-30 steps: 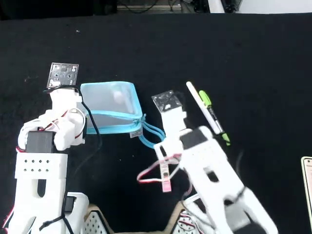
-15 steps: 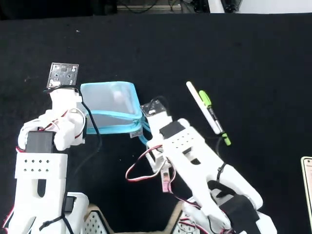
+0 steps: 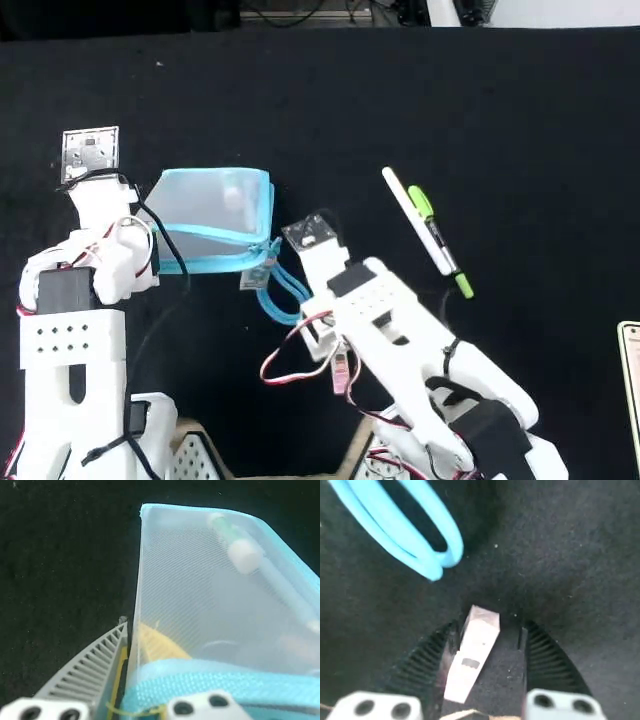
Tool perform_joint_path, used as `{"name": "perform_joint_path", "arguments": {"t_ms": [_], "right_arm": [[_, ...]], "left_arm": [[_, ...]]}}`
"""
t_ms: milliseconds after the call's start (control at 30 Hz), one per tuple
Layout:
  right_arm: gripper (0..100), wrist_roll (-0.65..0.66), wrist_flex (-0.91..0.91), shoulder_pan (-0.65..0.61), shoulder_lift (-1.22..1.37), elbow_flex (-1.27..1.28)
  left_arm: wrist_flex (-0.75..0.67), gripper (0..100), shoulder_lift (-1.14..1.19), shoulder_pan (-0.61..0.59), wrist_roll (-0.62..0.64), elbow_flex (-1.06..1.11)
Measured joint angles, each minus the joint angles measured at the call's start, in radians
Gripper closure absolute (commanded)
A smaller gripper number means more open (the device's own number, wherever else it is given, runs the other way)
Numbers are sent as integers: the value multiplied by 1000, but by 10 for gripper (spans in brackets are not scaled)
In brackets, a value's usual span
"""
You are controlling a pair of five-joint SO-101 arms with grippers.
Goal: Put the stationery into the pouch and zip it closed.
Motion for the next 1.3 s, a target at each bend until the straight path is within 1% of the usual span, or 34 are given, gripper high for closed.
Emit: {"name": "perform_joint_path", "arguments": {"t_ms": [100, 233, 300, 367, 467, 533, 600, 667, 700, 800, 900, 1067, 1200, 1300], "right_arm": [[986, 0, -37, 0, 0, 21], [988, 9, -49, 11, 0, 21], [988, 71, -49, 49, 0, 21], [987, 127, -48, 115, 0, 21], [986, 226, 8, 261, 0, -23], [986, 328, 48, 364, 0, -84], [985, 454, 57, 437, 0, -132], [968, 566, 57, 470, 0, -143], [942, 595, 41, 471, 0, -143], [858, 597, -12, 470, 11, -143], [871, 560, -31, 474, 32, -144], [881, 543, -21, 474, 166, -199], [858, 532, 101, 474, 305, -356], [836, 485, 213, 474, 400, -494]], "left_arm": [[0, 970, 0, 0, 0, 0], [0, 970, 0, 0, 0, 0], [0, 970, 0, 0, 0, 0], [0, 970, 0, 0, 0, 0], [0, 970, 0, 0, 0, 0], [0, 970, 0, 0, 3, 0], [0, 970, 0, 0, 6, 0], [0, 970, 0, 0, 6, 0], [0, 970, 0, 0, 6, 0], [0, 970, 0, 0, 8, 0], [0, 970, 0, 0, 8, 0], [0, 970, 0, 0, 8, 0], [0, 970, 0, 0, 8, 0], [0, 970, 0, 0, 8, 0]]}}
